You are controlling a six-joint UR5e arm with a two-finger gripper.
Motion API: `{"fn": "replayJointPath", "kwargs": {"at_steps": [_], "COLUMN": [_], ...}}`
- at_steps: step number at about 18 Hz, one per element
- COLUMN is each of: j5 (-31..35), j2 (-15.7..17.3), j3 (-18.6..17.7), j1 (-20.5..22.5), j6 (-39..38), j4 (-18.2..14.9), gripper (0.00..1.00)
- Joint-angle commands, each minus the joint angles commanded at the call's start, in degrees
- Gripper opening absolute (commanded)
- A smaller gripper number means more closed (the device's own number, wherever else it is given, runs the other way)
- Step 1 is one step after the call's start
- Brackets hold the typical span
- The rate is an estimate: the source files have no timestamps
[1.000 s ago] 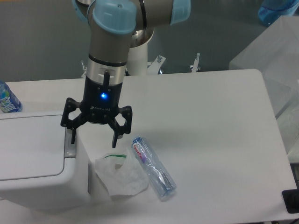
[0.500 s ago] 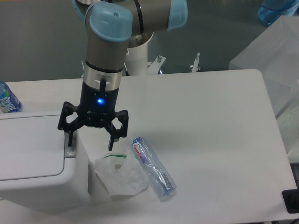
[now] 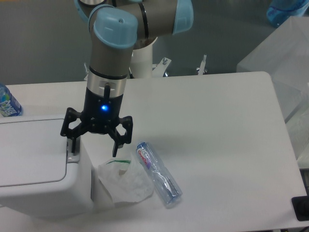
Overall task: Open the trash can
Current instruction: 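Push the gripper finger against the lid edge to swing it open, then lift the gripper up and away from the opened bin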
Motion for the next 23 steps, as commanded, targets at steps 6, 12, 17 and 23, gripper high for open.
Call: {"fn": "replayJointPath", "kwargs": {"at_steps": [6, 12, 17, 23], "j5": [0.0, 0.18, 2.8, 16.33], "j2": [0.09, 0.09, 0.35, 0.09], "j3": [2.54, 7.38, 7.91, 6.94], "j1": [0.09, 2.19, 4.91, 5.8], "j6": [0.61, 0.7, 1.49, 15.18], "j4": [0.09, 0.0, 0.17, -0.88], "gripper": [1.0, 1.0, 1.0, 1.0]}}
